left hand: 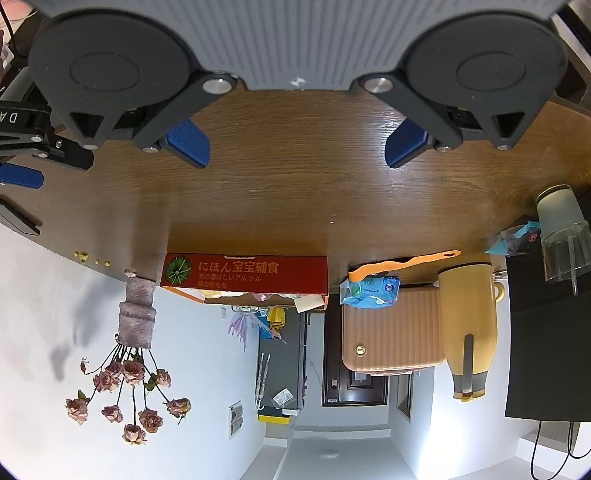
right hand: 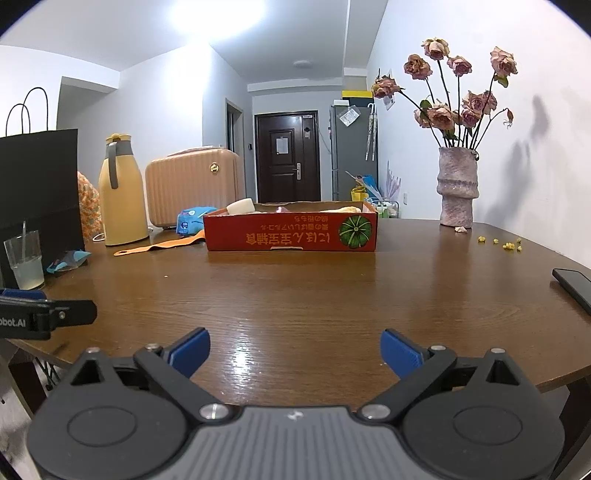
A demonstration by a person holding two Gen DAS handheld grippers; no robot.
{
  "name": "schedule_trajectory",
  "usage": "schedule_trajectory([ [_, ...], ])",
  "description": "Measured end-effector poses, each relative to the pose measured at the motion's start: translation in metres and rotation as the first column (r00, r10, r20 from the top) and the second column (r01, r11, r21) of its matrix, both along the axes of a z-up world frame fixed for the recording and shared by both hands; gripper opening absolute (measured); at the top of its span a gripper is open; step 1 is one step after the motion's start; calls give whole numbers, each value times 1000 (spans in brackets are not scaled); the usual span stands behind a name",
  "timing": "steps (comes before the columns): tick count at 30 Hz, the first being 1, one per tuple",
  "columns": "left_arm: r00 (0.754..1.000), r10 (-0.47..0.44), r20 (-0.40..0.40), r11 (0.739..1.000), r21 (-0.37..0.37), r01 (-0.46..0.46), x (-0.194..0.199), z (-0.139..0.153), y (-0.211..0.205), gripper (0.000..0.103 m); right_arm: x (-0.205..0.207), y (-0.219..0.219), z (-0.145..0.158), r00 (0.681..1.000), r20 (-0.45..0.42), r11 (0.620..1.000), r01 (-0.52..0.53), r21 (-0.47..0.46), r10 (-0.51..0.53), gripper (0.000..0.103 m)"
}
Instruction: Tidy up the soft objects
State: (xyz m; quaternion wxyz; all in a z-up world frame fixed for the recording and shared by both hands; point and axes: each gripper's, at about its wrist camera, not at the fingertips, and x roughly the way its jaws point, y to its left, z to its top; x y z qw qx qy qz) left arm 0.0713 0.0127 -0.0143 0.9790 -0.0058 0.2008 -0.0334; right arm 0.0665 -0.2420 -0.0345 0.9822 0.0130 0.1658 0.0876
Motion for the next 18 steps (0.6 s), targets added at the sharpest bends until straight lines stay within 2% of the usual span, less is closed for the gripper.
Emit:
schedule_trajectory([
  [18,1000,-7,-3,1000,-5,7,0,1,1,103,0,1,-1,1000,1,1000,-1,-1,1,100],
])
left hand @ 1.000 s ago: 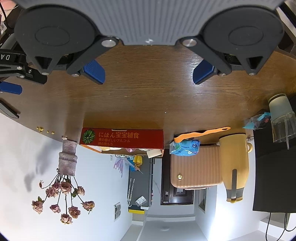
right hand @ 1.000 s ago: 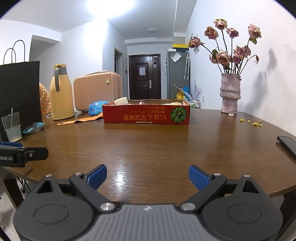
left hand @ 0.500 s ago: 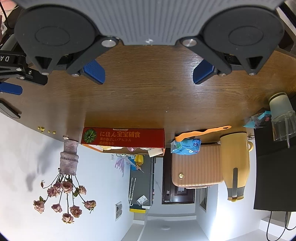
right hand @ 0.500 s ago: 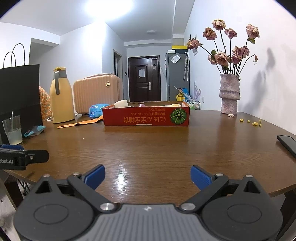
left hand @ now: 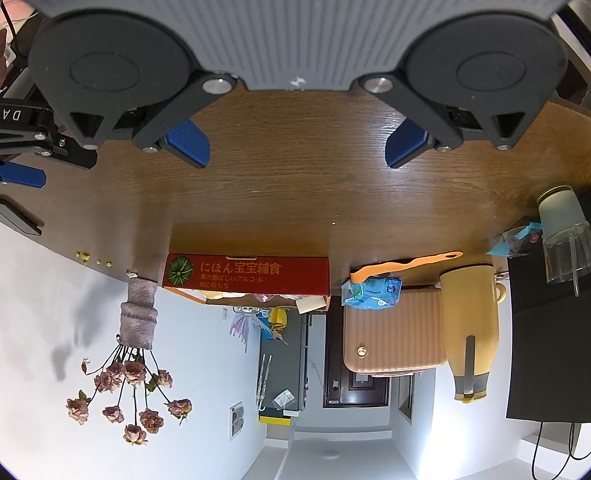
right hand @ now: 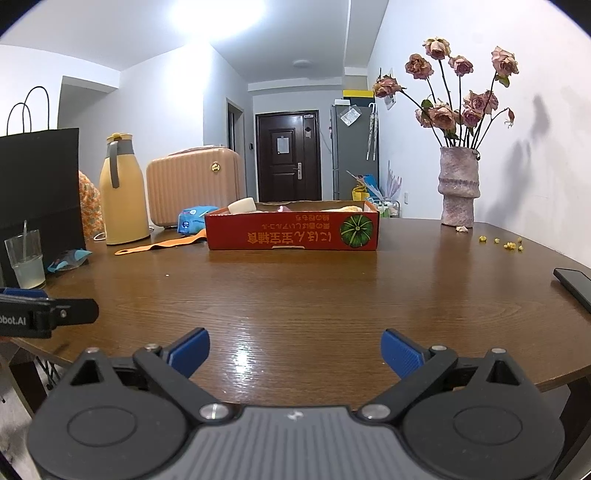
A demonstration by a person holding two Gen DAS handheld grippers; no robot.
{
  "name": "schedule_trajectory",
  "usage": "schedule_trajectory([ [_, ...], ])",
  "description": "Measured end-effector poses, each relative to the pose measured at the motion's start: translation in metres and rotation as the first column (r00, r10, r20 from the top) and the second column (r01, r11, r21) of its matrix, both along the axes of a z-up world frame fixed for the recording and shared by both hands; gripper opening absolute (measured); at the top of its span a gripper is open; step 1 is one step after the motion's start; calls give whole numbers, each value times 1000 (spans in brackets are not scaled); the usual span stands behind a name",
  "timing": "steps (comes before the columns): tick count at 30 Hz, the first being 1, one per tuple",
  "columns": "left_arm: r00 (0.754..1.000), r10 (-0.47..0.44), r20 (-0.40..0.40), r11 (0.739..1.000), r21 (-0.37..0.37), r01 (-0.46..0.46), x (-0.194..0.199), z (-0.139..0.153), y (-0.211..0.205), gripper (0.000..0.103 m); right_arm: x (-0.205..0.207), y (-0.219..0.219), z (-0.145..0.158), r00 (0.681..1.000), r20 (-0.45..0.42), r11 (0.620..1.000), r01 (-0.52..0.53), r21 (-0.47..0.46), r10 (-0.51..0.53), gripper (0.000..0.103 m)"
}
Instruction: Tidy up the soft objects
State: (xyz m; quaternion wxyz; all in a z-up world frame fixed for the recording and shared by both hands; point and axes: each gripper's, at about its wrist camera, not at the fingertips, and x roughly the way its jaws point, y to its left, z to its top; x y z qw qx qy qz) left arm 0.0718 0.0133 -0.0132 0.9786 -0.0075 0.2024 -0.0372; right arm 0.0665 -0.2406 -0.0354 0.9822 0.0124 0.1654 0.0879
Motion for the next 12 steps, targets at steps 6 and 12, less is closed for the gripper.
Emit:
schedule_trajectory([
  [6,1000,-4,1,1000,-2,4,-1,0,0,103,0,0,-1,1000,-5,1000,3,2,-3,100],
  [12,1000,-12,4,1000,-2,12,-1,0,0,103,0,-1,-1,1000,-5,1000,2,2,-2,100],
])
